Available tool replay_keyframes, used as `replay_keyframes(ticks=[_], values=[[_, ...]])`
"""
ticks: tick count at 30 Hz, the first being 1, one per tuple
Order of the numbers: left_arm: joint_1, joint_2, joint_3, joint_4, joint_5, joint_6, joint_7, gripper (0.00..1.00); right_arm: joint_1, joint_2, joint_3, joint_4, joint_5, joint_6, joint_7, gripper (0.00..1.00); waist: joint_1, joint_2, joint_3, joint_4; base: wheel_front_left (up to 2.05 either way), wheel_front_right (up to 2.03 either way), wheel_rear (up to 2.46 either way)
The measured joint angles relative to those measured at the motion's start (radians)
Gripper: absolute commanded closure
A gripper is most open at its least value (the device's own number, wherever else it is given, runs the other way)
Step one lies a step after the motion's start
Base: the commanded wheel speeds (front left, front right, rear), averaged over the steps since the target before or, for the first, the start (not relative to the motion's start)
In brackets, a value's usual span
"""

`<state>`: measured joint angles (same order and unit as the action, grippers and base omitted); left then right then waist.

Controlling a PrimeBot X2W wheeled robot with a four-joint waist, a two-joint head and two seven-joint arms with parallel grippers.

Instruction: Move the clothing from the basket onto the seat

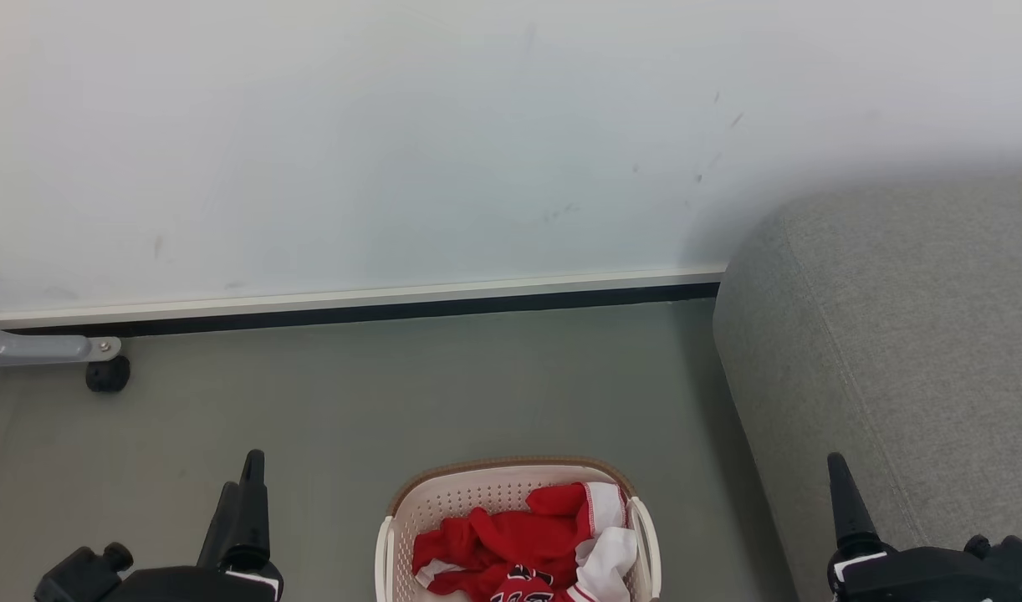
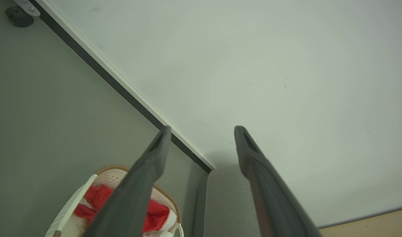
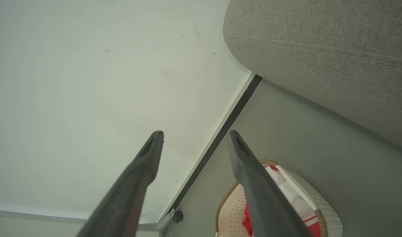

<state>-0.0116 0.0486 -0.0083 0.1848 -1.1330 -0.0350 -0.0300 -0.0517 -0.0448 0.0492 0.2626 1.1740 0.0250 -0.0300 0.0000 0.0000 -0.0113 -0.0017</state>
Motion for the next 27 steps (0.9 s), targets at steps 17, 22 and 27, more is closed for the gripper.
replay_keyframes(ticks=[17, 22, 27], values=[[0.043, 0.040, -0.041, -0.039, 0.304, 0.045, -0.062, 0.00, -0.001, -0.036, 0.102, -0.022, -0.279, -0.044, -0.062, 0.00, 0.0000, 0.0000, -0.006, 0.000, 0.00, 0.00, 0.00], [0.048, 0.048, -0.049, -0.050, 0.402, 0.057, -0.086, 0.00, -0.001, -0.040, 0.133, -0.027, -0.363, -0.055, -0.085, 0.00, 0.0000, 0.0000, -0.010, 0.000, 0.00, 0.00, 0.00], [0.065, 0.054, -0.053, -0.056, 0.472, 0.071, -0.103, 0.00, 0.000, -0.044, 0.158, -0.028, -0.429, -0.070, -0.104, 0.00, 0.0000, 0.0000, -0.013, 0.000, 0.00, 0.00, 0.00]])
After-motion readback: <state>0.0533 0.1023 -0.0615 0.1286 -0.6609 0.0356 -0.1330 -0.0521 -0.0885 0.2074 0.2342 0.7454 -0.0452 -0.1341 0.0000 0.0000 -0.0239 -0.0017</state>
